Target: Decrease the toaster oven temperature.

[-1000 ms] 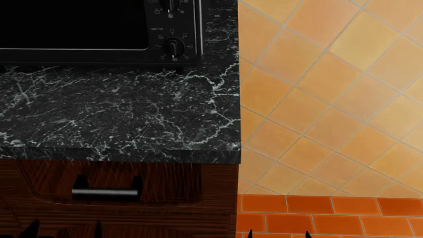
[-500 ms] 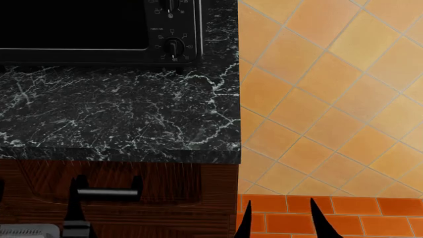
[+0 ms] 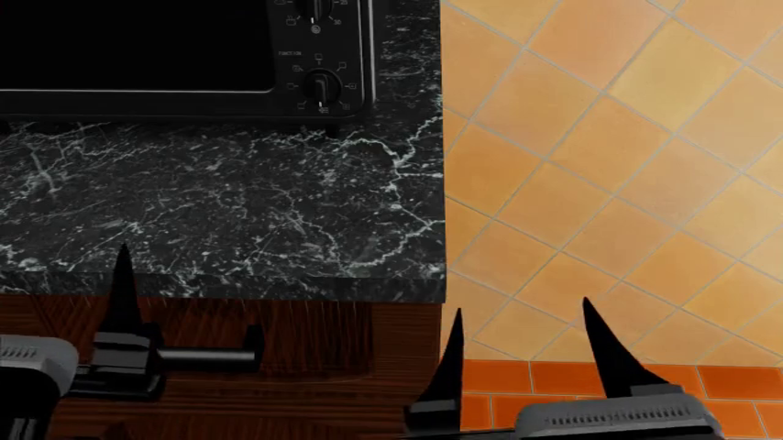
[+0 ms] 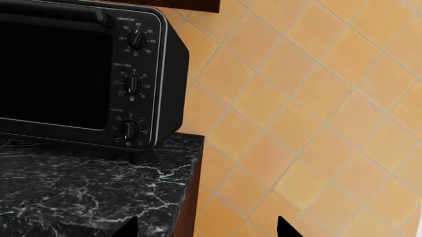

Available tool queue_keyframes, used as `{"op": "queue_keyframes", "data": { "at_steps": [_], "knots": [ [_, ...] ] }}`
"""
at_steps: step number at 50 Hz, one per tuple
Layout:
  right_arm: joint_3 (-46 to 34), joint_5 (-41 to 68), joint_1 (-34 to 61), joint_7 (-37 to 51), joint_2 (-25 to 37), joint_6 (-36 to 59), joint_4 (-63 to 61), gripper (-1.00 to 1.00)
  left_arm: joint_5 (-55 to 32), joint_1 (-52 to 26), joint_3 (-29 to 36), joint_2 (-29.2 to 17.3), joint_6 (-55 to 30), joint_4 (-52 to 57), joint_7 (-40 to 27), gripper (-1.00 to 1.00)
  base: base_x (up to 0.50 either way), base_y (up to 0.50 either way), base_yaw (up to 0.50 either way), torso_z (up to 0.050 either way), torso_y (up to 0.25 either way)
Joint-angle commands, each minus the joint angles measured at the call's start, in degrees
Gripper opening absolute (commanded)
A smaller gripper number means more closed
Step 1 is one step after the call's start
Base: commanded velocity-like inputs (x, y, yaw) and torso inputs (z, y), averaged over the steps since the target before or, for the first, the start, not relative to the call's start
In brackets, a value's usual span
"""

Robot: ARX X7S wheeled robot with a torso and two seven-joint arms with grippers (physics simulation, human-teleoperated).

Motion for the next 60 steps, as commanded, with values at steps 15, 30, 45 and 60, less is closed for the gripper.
{"op": "queue_keyframes", "data": {
  "at_steps": [15, 30, 45, 60],
  "knots": [
    [2.3, 5.6, 14.9, -1.2, 3.0, 21.3, -9.4, 1.00, -11.3, -1.1, 5.5, -9.2, -24.5, 25.6, 12.1, 1.00, 0.00, 0.00, 0.00, 0.000, 0.000],
    [6.9, 12.7, 41.5, -3.3, 2.4, 43.4, -6.8, 1.00, -33.0, 0.3, 14.3, -23.9, -16.2, 26.7, -5.5, 1.00, 0.00, 0.00, 0.00, 0.000, 0.000],
    [7.0, 12.8, 56.9, 1.1, -1.5, 54.2, -2.0, 1.00, -39.2, -6.3, 31.6, -36.2, -1.6, 26.4, -16.8, 1.00, 0.02, 0.08, 0.00, 0.000, 0.000],
    [8.3, 14.1, 56.6, 1.7, -2.0, 55.3, -4.5, 1.00, -38.6, -8.4, 33.4, -36.4, -0.8, 25.3, -16.5, 1.00, 0.19, 0.50, 0.00, 0.000, 0.000]
  ]
}}
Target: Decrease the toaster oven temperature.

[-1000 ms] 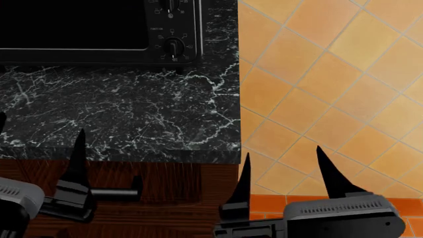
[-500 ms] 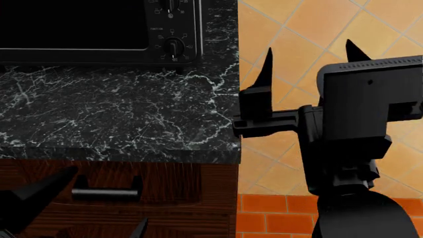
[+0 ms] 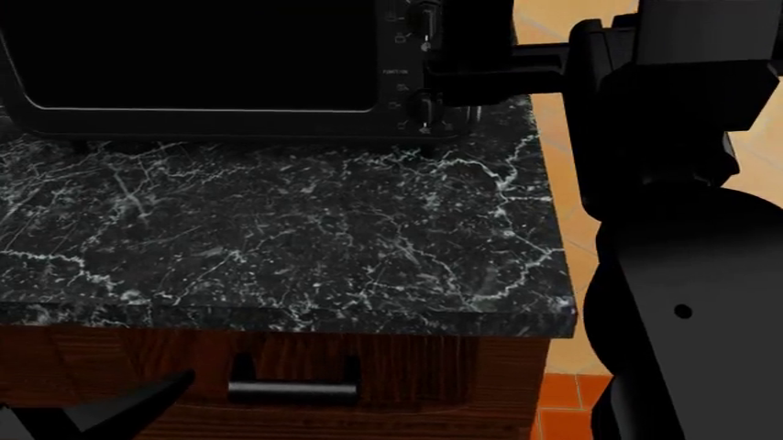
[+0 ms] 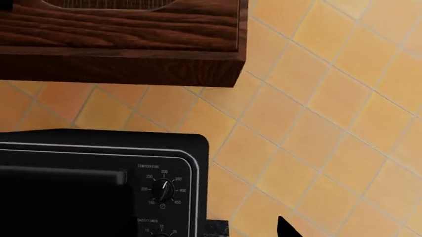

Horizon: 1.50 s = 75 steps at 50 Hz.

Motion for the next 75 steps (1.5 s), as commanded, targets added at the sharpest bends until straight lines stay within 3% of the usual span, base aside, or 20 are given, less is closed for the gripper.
{"op": "queue_keyframes", "data": {
  "at_steps": [1, 13, 27, 46, 63, 75],
  "knots": [
    [1.2, 1.2, 1.5, 0.7, -0.8, 2.1, -1.6, 1.00, -1.0, -1.9, 2.9, -1.7, 1.8, -0.3, -1.6, 1.00, 0.19, 0.50, 0.00, 0.000, 0.000],
    [4.0, 2.5, -0.4, 0.7, -0.9, 2.0, -3.4, 1.00, -1.0, -4.1, 4.6, -1.9, 0.7, 0.4, -2.8, 1.00, 0.22, 0.48, 0.00, 0.000, 0.000],
    [5.3, 4.1, -1.0, 1.2, -1.2, 4.0, -5.7, 1.00, -1.9, -6.5, 6.8, -2.7, 1.2, 0.3, -4.4, 1.00, 0.17, -0.06, 0.00, 0.000, 0.000],
    [6.3, 5.6, -2.6, 0.7, -0.9, 2.9, -4.2, 1.00, -2.7, -8.0, 8.5, -3.3, 1.9, -0.2, -5.2, 1.00, -0.14, -0.01, 0.00, 0.000, 0.000],
    [7.3, 6.8, -3.2, 1.1, -1.1, 2.4, -3.7, 1.00, -2.8, -9.1, 10.3, -4.1, 2.4, 0.3, -6.2, 1.00, 0.49, 0.00, 0.00, 0.000, 0.000],
    [8.1, 8.1, 2.0, 3.6, -0.9, 14.8, -2.7, 1.00, -3.0, -10.0, 11.4, -4.2, 2.9, -0.5, -6.3, 1.00, 0.03, 0.00, 0.00, 0.000, 0.000]
  ]
}}
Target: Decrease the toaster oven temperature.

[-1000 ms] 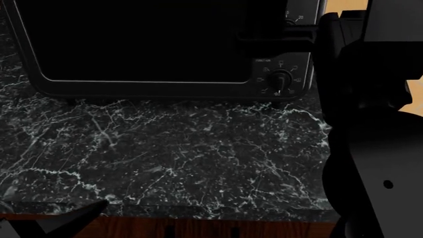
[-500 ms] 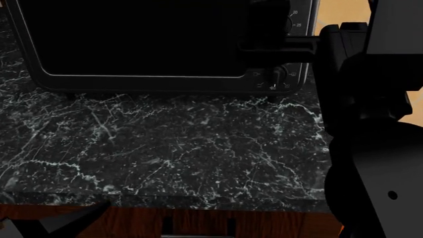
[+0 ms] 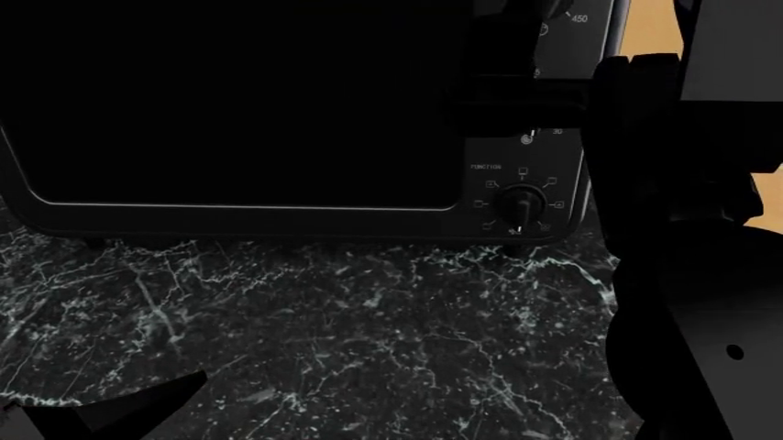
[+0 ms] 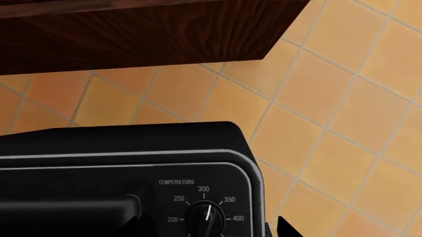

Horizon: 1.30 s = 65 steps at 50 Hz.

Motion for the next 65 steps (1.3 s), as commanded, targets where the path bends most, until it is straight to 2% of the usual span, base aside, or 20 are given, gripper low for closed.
{"op": "queue_keyframes", "data": {
  "at_steps": [1, 20, 37, 65],
  "knots": [
    [1.1, 1.1, 4.3, 2.0, -0.1, 9.0, 1.7, 1.00, -0.3, -0.8, 1.1, -0.3, 0.4, -0.4, -0.2, 1.00, 0.00, 0.00, 0.00, 0.000, 0.000],
    [3.5, 0.9, 8.8, 4.7, -2.1, 6.8, 12.2, 1.00, -1.1, -1.5, 1.2, -1.0, 2.0, -1.9, 0.5, 1.00, 0.00, 0.00, 0.00, 0.000, 0.000],
    [2.0, -1.7, 6.8, 9.5, -5.2, -0.3, 18.2, 1.00, -0.2, -1.7, 1.8, -0.7, 3.0, -3.1, 1.3, 1.00, 0.00, 0.00, 0.00, 0.000, 0.000],
    [1.4, 3.4, 7.6, 11.0, -6.2, -3.4, 23.3, 1.00, 1.5, -1.3, 3.2, -1.1, 3.5, -2.9, 1.3, 1.00, 0.00, 0.00, 0.00, 0.000, 0.000]
  ]
}}
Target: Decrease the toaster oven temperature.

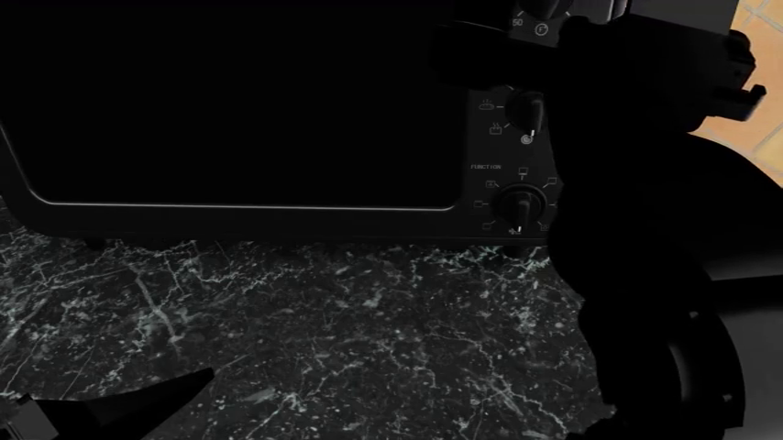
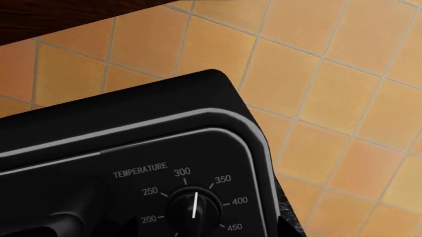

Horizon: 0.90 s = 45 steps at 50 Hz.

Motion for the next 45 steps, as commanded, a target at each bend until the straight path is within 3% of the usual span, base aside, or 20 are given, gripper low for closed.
{"op": "queue_keyframes", "data": {
  "at_steps": [1, 41, 42, 45],
  "knots": [
    [-0.3, 2.0, 0.4, 0.9, -0.2, -1.1, 2.1, 1.00, 0.6, 0.3, 0.5, -0.3, 0.5, -0.1, 0.1, 1.00, 0.00, 0.00, 0.00, 0.000, 0.000],
    [-1.3, 6.5, 1.2, 2.9, 1.6, -5.2, 9.9, 1.00, 1.8, 0.9, 1.4, -1.1, 2.0, -0.3, 0.1, 1.00, 0.00, 0.00, 0.00, 0.000, 0.000],
    [-1.3, 6.6, 1.2, 3.0, 1.6, -5.3, 9.9, -1.00, 1.8, 0.9, 1.4, -1.1, 2.0, -0.3, 0.0, 1.00, 0.02, 0.00, 0.00, 0.000, 0.000],
    [-1.8, 6.6, 1.0, 3.5, 2.0, -5.2, 9.6, -1.00, 1.9, 0.8, 1.6, -1.1, 1.9, -0.2, -0.1, 1.00, 0.00, 0.00, 0.00, 0.000, 0.000]
  ]
}}
